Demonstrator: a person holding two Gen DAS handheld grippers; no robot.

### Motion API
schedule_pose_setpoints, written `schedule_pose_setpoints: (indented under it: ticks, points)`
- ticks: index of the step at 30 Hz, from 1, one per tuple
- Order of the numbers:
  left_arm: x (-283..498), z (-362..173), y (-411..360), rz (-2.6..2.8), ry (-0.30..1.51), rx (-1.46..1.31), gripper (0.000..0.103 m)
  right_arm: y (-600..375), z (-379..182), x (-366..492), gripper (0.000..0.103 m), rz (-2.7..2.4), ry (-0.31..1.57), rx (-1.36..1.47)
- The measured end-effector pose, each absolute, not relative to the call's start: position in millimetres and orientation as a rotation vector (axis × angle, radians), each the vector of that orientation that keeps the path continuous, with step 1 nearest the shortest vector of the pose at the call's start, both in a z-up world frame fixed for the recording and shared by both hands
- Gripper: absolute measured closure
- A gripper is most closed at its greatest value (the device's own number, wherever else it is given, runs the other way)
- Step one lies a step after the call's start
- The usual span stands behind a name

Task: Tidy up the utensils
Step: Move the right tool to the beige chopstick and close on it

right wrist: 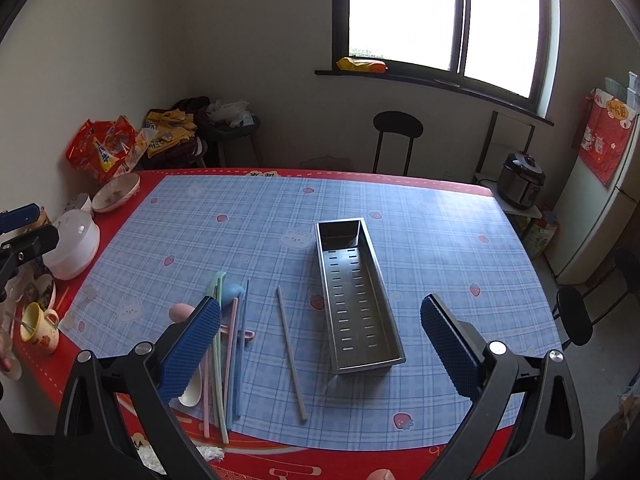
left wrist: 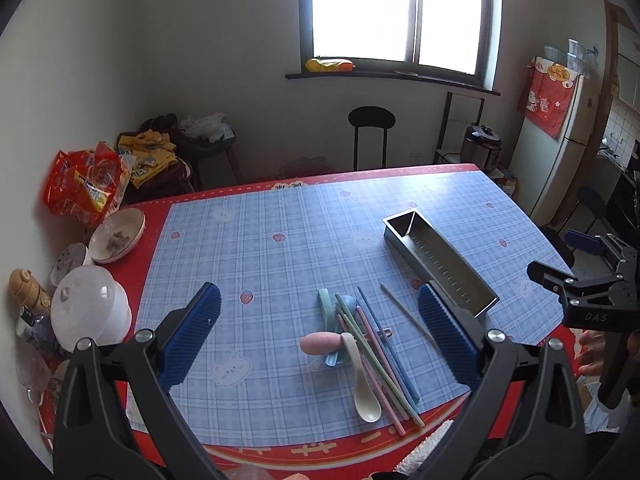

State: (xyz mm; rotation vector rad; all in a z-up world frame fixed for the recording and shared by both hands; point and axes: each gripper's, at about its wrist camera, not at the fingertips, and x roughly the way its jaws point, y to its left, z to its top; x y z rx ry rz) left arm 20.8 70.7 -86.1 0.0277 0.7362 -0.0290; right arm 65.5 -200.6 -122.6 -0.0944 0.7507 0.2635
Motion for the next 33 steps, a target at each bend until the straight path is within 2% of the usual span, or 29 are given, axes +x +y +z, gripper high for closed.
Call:
schedule_pose_setpoints:
  ticks: [6,14,21,28,33]
  points:
    - [24,-135,84,-0.011,0.759,0.036,0.006,-178,-182,74,0.005,0.299,0.788,-0.117]
    - [32,-209,88,-0.011,0.869,-0.019,0.005,-171,-246,83,0.005,0.422,0.956,-0.042]
    - [26,-234,81,0.019,0.887,-0.106,0.005,-169,-257,78,0.005,0.550,1.010,-0.016]
    - [26,-243,66,0.099,0.969,-0.111,0.005,-167,-248,83,0.006,0.703,0.966,-0.108]
    - [26,-256,66,0.210,1.063,-0.128,0.005,-164,-261,89,0.006,0.789,1.014,-0.123]
